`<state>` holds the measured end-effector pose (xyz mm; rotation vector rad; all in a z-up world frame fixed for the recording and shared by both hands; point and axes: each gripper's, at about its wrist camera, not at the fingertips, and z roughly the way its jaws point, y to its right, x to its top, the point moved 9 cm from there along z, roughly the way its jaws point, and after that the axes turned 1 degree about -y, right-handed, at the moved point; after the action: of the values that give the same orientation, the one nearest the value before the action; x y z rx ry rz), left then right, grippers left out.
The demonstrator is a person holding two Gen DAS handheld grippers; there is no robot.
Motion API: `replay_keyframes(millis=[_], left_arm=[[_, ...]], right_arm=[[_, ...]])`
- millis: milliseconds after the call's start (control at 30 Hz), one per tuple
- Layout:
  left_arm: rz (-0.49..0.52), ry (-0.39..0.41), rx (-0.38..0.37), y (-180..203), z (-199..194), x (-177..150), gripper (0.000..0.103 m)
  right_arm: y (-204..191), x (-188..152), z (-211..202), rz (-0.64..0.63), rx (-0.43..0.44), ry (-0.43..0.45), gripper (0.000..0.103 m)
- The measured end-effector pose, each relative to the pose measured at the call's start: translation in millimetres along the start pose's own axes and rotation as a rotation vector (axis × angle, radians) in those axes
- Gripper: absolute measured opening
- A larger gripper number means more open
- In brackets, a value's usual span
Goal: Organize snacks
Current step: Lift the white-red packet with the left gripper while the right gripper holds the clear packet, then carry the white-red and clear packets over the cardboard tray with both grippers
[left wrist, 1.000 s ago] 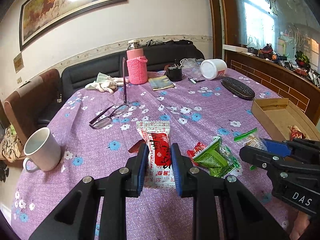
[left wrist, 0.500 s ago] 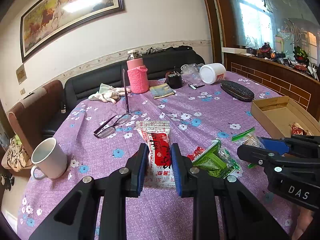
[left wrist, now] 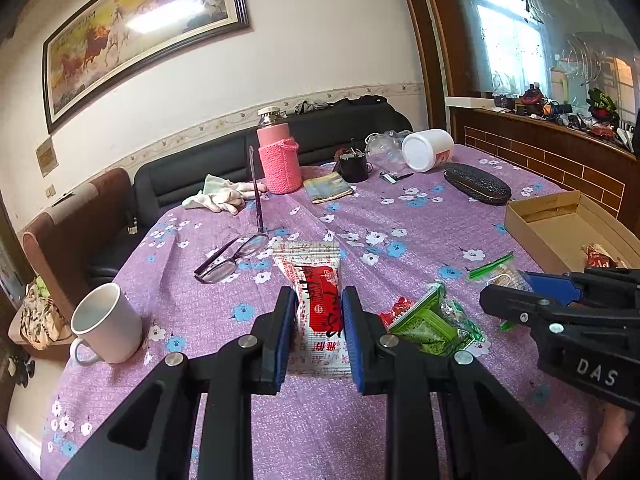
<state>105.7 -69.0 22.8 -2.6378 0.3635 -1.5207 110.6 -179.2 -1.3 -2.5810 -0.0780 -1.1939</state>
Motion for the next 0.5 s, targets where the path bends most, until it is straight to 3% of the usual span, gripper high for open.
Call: replay_keyframes(millis=[300, 500], left_arm=[[-0.002, 0.019, -0.011, 3, -9, 2, 0.023], [0.007, 0.022, -0.062, 14, -16, 2, 0.023]], right_arm=[[37, 12, -28, 0.129, -0.050, 0.062, 0.034], [101, 8, -74, 0.222, -0.174, 0.139, 0.034]])
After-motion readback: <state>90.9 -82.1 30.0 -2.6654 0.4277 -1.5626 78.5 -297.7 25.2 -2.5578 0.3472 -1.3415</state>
